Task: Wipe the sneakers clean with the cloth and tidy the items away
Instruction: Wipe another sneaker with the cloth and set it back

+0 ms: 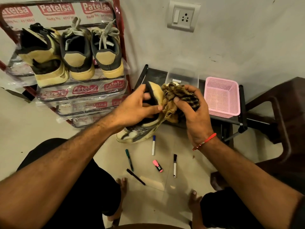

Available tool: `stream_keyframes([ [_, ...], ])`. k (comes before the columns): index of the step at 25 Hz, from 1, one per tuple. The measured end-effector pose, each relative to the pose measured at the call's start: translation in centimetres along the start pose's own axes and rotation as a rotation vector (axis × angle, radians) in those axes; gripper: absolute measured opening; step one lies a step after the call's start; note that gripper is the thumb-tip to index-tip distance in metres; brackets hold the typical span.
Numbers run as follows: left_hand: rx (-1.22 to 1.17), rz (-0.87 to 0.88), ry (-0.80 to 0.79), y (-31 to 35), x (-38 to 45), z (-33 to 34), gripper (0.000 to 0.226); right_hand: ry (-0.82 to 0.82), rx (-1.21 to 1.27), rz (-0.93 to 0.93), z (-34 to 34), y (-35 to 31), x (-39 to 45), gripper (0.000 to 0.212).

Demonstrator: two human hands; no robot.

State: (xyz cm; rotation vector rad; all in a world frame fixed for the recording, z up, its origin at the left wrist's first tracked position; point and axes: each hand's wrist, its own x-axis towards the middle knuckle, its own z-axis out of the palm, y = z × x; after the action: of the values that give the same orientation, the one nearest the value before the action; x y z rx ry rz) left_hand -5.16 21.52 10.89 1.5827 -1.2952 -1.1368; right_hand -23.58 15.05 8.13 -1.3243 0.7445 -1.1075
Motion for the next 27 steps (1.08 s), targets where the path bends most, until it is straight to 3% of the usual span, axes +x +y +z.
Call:
stream_keyframes([
  [3, 0.711, 0.156, -0.268, 0.0, -0.6, 0.9, 0.100, 0.144, 0.177, -0.009, -0.7, -0.9, 0.9, 0.036],
  [5, 1.047, 0.231, -0.180, 0.2, -0.7, 1.7, 0.103, 0.195, 0.256, -0.019, -1.3, -1.8, 1.4, 0.040],
  [7, 1.127, 0.332, 0.003, 0.7, -0.5, 2.2, 0.099, 0.177, 0.262, -0.051, -1.3, -2.6, 1.6, 0.040],
  [9, 0.880, 0.350, 0.101, 0.5, 0.2, 1.8, 0.086, 0.131, 0.272, -0.053, -1.3, -3.1, 1.9, 0.038],
  [12, 0.210, 0.216, 0.043, -0.6, 1.3, 1.0, 0.068, 0.086, 0.171, -0.043, -1.3, -3.5, 2.2, 0.036],
  [16, -0.333, 0.057, 0.212, -0.5, 1.5, 0.7, 0.046, -0.101, -0.406, -0.121, -1.0, -3.2, 0.9, 0.039],
  [20, -0.398, 0.046, 0.309, -0.3, 1.8, 0.3, 0.043, -0.488, -0.797, -0.328, 0.4, -1.7, -2.1, 0.061],
  [23, -0.399, 0.017, 0.268, -0.6, 1.7, 0.8, 0.045, -0.692, -1.019, -0.577, 0.9, -1.0, -2.9, 0.063],
  [24, -0.398, 0.003, 0.242, -0.8, 1.7, 1.0, 0.047, -0.648, -1.028, -0.584, 0.7, -1.2, -2.1, 0.061],
  [27, -0.385, -0.044, 0.202, -1.2, 2.0, 1.5, 0.066, -0.281, -0.935, -0.468, -0.5, -2.2, 1.9, 0.052],
])
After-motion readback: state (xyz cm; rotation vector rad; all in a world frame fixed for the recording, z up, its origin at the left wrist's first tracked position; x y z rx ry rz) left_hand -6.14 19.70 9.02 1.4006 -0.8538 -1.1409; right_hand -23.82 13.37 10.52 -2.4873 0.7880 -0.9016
